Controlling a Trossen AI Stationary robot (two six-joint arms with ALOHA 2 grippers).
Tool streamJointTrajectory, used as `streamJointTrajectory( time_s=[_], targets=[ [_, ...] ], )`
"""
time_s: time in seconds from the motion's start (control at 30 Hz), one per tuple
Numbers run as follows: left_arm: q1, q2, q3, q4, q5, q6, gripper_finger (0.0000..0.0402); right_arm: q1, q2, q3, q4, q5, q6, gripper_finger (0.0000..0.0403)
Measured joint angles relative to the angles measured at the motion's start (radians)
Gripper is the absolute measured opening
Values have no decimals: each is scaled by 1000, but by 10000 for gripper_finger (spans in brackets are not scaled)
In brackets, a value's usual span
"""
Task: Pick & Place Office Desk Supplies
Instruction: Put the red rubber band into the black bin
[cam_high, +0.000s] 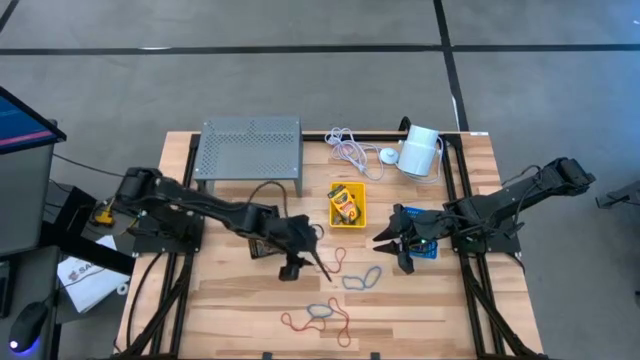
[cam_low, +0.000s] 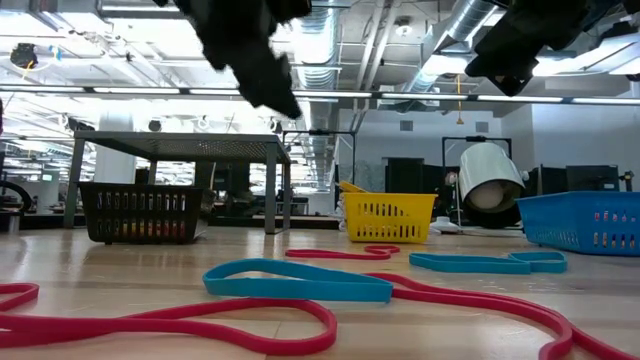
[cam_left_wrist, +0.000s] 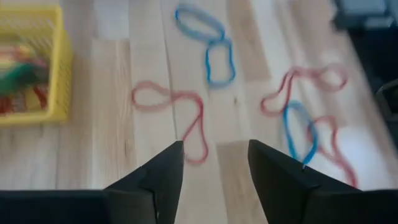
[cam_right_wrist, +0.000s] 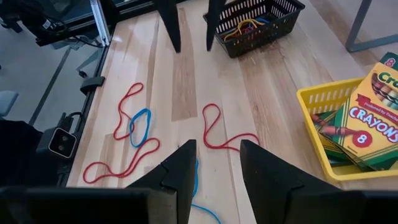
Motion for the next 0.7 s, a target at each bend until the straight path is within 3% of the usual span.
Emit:
streamJointTrajectory(
  time_s=[0.3,0.7],
  targets=[
    [0,133,56,-51,1,59,196,0,0,0,-9,0,-1,120],
    [-8,287,57,68,1,107,198,0,0,0,-14,0,-2,120]
  ],
)
